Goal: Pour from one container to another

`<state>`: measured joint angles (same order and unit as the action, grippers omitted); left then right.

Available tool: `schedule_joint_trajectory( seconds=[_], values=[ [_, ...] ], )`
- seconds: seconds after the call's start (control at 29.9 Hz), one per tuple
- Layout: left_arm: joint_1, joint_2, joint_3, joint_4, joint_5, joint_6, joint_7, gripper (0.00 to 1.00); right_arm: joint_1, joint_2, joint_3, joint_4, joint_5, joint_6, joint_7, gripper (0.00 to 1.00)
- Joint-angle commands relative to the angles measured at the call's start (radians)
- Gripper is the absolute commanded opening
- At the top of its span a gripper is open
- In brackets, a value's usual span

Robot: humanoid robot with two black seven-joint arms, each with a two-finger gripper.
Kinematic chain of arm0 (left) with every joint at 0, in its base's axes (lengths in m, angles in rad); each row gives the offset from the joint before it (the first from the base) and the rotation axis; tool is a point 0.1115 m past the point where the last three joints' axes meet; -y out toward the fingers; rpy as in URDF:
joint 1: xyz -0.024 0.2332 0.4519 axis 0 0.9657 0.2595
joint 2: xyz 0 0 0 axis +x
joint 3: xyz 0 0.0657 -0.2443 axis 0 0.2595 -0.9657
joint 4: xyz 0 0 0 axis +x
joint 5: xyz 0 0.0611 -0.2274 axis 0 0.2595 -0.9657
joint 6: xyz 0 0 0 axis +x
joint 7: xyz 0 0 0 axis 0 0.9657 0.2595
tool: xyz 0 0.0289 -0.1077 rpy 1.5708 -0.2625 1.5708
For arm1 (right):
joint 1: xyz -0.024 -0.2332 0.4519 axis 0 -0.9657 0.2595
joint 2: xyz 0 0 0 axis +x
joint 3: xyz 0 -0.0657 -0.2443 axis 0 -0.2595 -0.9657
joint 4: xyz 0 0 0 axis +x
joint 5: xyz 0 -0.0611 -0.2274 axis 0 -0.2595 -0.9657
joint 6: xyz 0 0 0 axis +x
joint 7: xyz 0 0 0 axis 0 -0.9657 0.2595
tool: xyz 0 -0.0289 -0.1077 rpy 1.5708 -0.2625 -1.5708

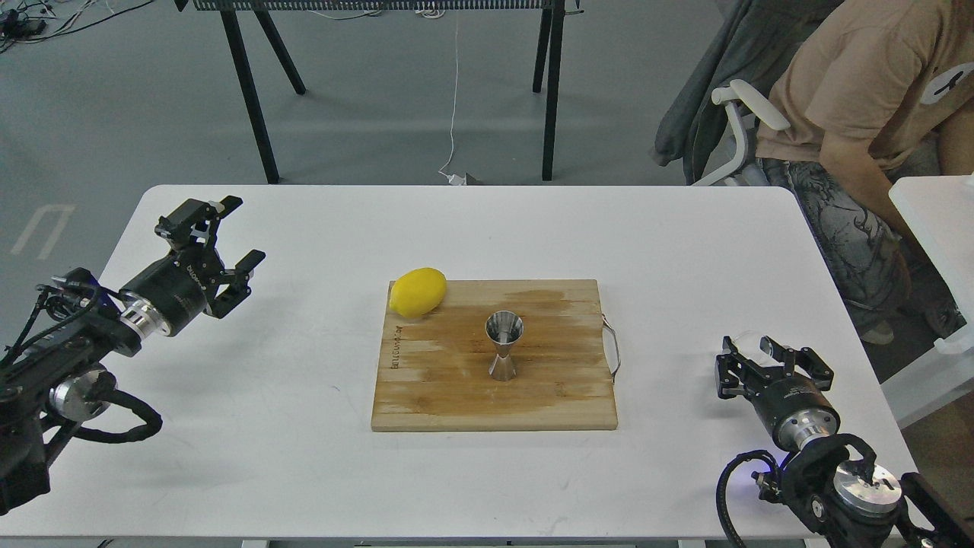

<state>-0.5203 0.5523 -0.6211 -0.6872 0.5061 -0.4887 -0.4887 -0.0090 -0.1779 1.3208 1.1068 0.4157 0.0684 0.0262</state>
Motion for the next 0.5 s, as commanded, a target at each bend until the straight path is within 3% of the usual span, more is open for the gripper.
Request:
schedule_joint_trajectory(
  seconds=[0.0, 0.33, 0.47],
  values=[
    [0.000, 0.000, 0.000, 0.000, -0.001, 0.000, 0.000, 0.95, 0.001, 0.000, -0.002, 0.002, 0.000, 0.001, 0.000, 0.57],
    [0.000, 0.000, 0.001, 0.000, 0.000, 0.000, 0.000, 0.95, -0.002, 0.000, -0.003, 0.005, 0.000, -0.004, 0.000, 0.74],
    [0.002, 0.000, 0.001, 0.000, 0.000, 0.000, 0.000, 0.95, -0.008, 0.000, -0.005, 0.016, 0.002, 0.001, 0.000, 0.94]
  ],
)
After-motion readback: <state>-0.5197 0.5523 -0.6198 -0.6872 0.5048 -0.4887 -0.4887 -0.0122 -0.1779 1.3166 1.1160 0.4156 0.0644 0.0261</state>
